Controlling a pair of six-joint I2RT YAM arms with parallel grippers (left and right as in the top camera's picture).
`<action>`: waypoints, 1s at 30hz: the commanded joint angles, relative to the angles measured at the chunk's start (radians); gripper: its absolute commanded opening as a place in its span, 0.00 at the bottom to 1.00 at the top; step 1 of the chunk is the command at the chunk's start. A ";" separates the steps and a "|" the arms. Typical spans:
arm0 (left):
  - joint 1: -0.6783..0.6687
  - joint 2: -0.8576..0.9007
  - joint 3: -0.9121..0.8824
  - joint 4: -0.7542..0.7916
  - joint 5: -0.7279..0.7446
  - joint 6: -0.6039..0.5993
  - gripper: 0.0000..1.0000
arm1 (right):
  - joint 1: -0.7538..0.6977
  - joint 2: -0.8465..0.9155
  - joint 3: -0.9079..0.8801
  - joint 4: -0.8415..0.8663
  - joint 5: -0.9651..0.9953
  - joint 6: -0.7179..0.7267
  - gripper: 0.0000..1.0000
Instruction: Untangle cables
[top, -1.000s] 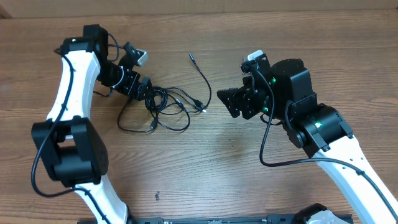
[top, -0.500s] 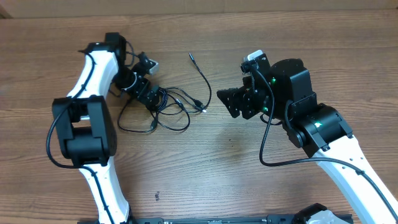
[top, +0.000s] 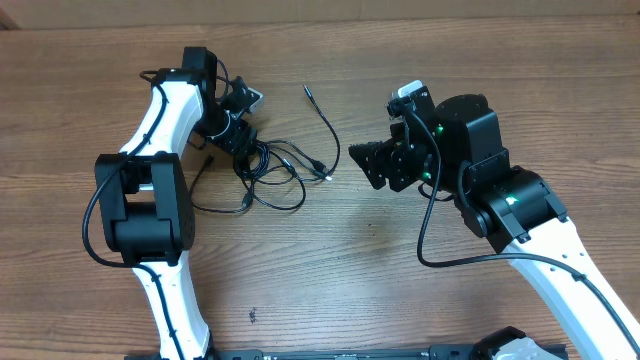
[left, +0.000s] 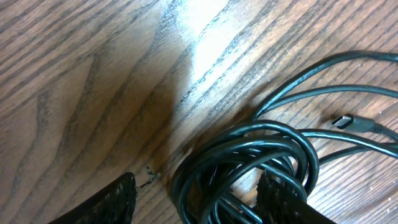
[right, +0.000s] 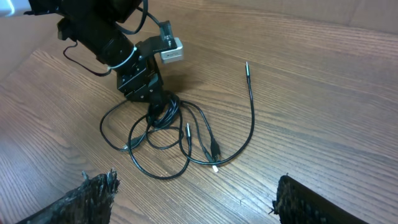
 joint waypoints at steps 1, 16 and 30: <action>0.006 0.040 -0.003 -0.001 -0.001 0.026 0.63 | -0.006 0.005 0.008 0.005 0.001 0.002 0.82; 0.008 0.076 0.040 -0.093 0.196 0.065 0.04 | -0.006 0.005 0.008 0.000 0.001 0.003 0.82; 0.003 -0.336 0.158 0.024 0.366 -0.574 0.04 | -0.006 0.005 0.008 0.084 -0.493 0.164 0.76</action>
